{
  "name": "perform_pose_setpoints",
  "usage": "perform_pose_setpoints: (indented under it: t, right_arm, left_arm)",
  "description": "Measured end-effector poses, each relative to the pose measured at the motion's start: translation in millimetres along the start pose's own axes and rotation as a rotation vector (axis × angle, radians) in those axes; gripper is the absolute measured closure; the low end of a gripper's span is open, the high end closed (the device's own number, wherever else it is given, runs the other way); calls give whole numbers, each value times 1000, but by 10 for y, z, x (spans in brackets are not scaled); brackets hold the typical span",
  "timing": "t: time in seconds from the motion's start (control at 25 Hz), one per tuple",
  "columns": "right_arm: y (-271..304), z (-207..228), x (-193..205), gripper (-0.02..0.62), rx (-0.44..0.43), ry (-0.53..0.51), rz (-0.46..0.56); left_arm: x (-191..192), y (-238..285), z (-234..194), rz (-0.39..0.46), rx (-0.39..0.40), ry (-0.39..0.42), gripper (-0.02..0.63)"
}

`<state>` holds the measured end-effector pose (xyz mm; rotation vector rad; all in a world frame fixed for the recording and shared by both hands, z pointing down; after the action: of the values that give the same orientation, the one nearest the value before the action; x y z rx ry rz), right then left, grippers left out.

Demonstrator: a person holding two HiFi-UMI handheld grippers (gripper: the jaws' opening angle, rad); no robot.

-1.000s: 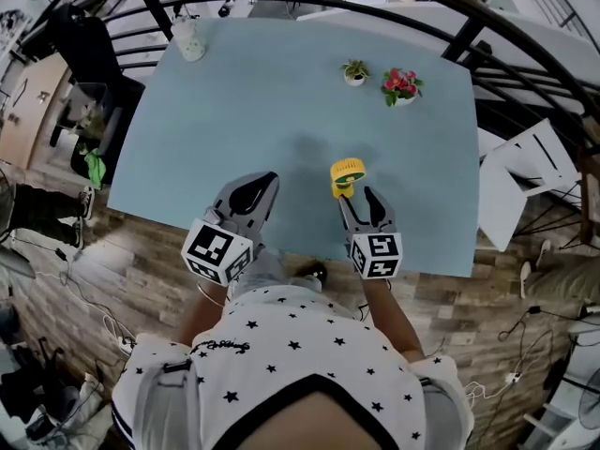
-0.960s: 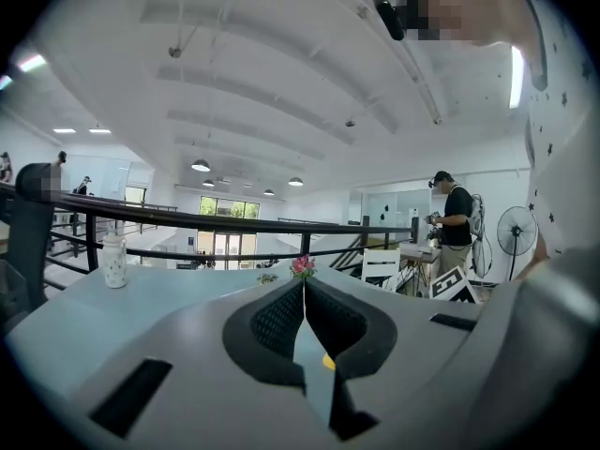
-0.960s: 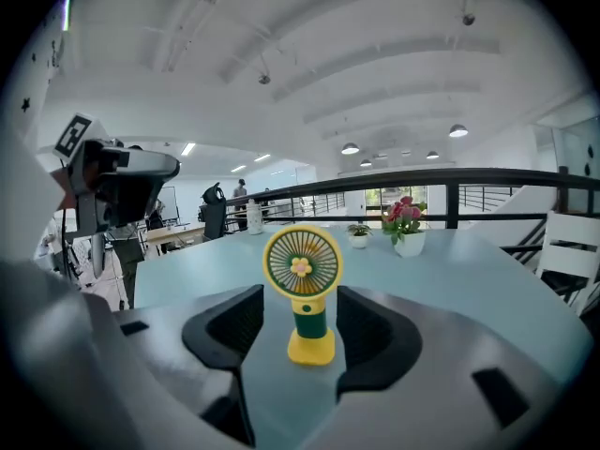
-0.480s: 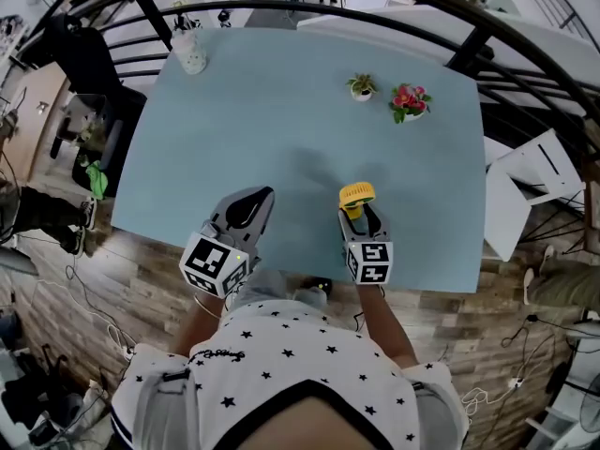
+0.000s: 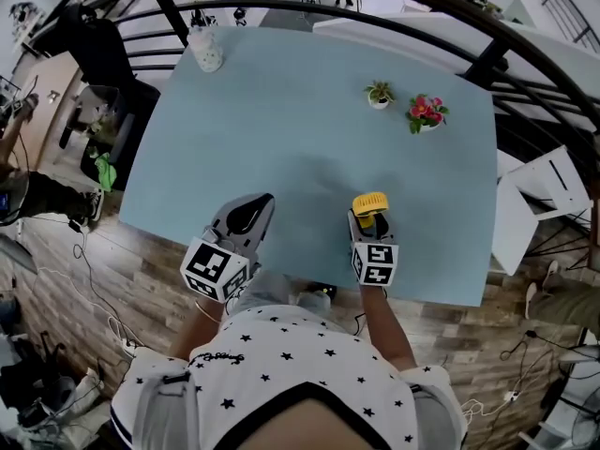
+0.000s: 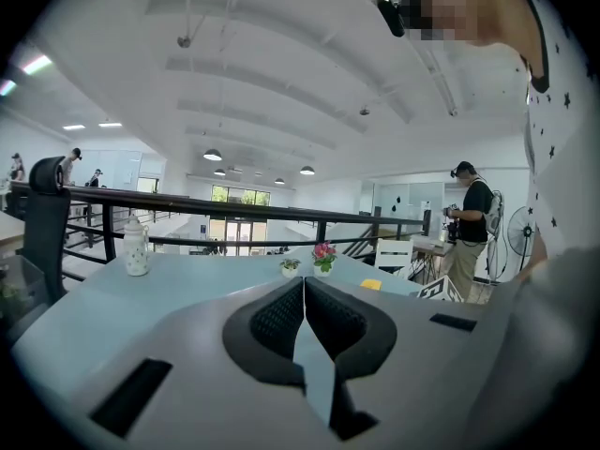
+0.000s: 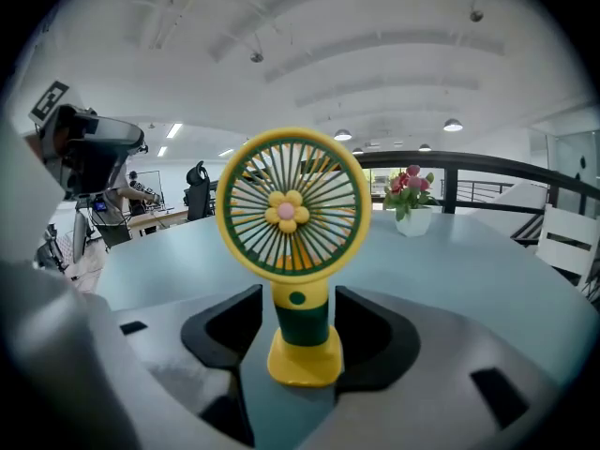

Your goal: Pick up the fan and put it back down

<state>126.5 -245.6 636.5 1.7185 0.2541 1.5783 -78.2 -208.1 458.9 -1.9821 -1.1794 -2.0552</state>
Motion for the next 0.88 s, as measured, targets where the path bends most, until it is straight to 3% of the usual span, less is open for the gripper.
perform_pose_setpoints:
  t: [0.88]
  right_arm:
    - [111, 31, -137, 425, 33, -42, 9]
  left_arm:
    - [53, -97, -74, -10, -36, -11, 577]
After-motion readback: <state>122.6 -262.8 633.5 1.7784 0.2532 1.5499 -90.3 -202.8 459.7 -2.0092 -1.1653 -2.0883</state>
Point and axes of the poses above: the fingertips, and each gripper's own axes: y forward along the fingers, z to its right, x out of its underside, the point moved 1 cm from there along -y, backward along the fingers, and after that the axes turned 11 degrees about -z, right-handed, at the moved point
